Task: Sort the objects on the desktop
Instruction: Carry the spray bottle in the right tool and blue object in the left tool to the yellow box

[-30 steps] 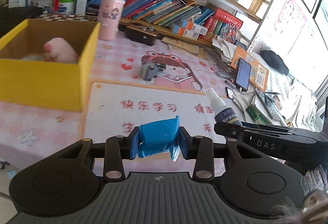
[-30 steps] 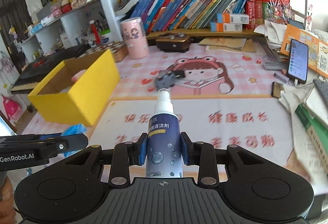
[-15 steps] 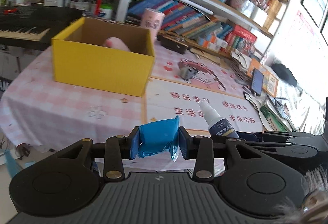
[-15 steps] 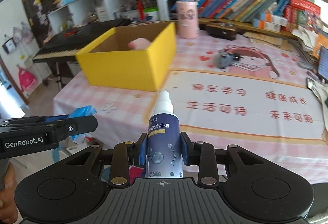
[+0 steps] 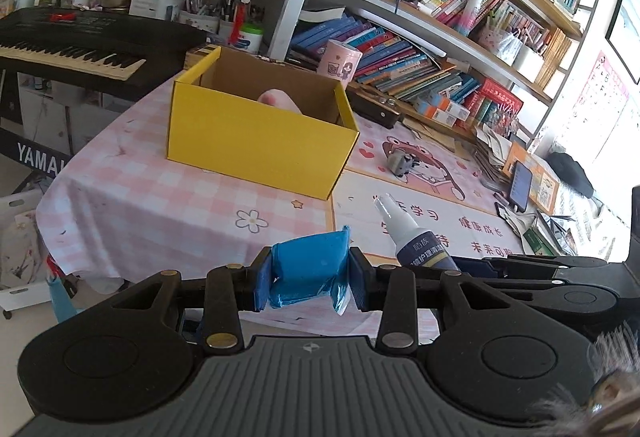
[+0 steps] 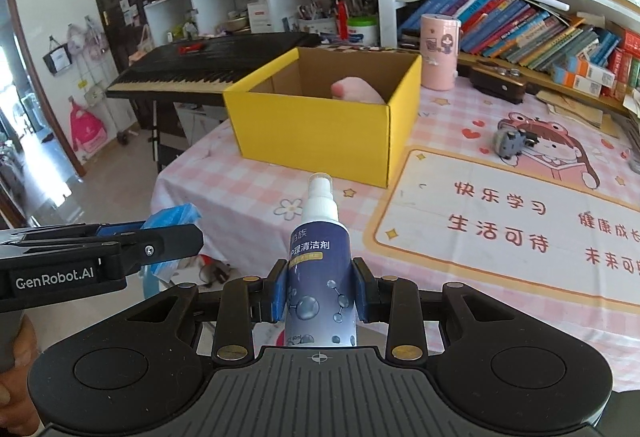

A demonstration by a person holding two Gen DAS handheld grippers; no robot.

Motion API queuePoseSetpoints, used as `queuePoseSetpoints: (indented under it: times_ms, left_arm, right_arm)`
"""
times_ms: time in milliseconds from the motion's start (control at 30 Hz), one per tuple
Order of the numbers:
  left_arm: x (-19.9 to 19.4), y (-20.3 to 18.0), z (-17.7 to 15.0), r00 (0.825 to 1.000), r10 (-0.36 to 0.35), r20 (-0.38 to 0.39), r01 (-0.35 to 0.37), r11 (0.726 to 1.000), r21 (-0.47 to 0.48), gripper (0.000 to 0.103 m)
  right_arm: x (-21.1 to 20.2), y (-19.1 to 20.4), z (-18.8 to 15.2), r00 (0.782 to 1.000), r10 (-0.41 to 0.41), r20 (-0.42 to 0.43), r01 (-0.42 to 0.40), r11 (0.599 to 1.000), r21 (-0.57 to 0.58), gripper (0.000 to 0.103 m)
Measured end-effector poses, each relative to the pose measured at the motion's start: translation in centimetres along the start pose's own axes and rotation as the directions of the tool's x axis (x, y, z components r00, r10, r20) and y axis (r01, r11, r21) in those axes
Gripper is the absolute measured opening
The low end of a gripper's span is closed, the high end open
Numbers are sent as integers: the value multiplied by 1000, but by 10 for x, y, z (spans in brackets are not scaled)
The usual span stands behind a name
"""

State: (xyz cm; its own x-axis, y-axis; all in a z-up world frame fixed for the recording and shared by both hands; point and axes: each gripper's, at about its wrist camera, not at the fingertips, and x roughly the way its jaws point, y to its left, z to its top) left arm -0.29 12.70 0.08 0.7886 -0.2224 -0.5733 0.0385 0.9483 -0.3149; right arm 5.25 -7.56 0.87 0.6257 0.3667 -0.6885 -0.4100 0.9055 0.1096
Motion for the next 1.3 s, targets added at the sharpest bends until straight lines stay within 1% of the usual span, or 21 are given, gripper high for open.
queuePoseSetpoints:
  times_ms: [367, 567, 667, 767, 900, 1000, 1067, 1200, 1300]
  left_arm:
    - [1, 13, 5, 1000, -1, 9, 1, 1000, -18, 36]
    - [12, 16, 17, 1000, 12, 19, -12, 1000, -28, 36]
    - [20, 17, 28, 999, 16, 29, -15, 999, -28, 36]
    - [30, 17, 47, 998, 25, 59, -24, 999, -22, 36]
    - [43, 14, 85, 991, 49, 125, -49, 999, -7, 36]
    - [59, 10, 116, 985, 66, 156, -71, 997, 28, 36]
    - [72, 8, 132, 982, 80, 170, -89, 995, 43, 36]
    - [106, 7, 164, 977, 111, 182, -123, 990, 61, 36]
    - [135, 9, 180, 977, 130, 171, -143, 988, 64, 36]
  right_arm:
    - [8, 13, 7, 1000, 5, -3, -5, 1000, -28, 32]
    - [19, 10, 19, 1000, 13, -5, -14, 1000, -22, 32]
    - [26, 6, 30, 1000, 28, 4, -28, 1000, -12, 32]
    - [33, -1, 46, 998, 47, 31, -47, 999, 0, 32]
    - [46, -13, 82, 992, 82, 94, -84, 996, 25, 32]
    - [55, -22, 110, 984, 96, 153, -102, 994, 31, 32]
    - [62, -30, 129, 977, 98, 189, -106, 994, 32, 32]
    - [85, -45, 160, 969, 90, 230, -99, 995, 28, 32]
    - [106, -55, 176, 969, 84, 230, -93, 995, 26, 32]
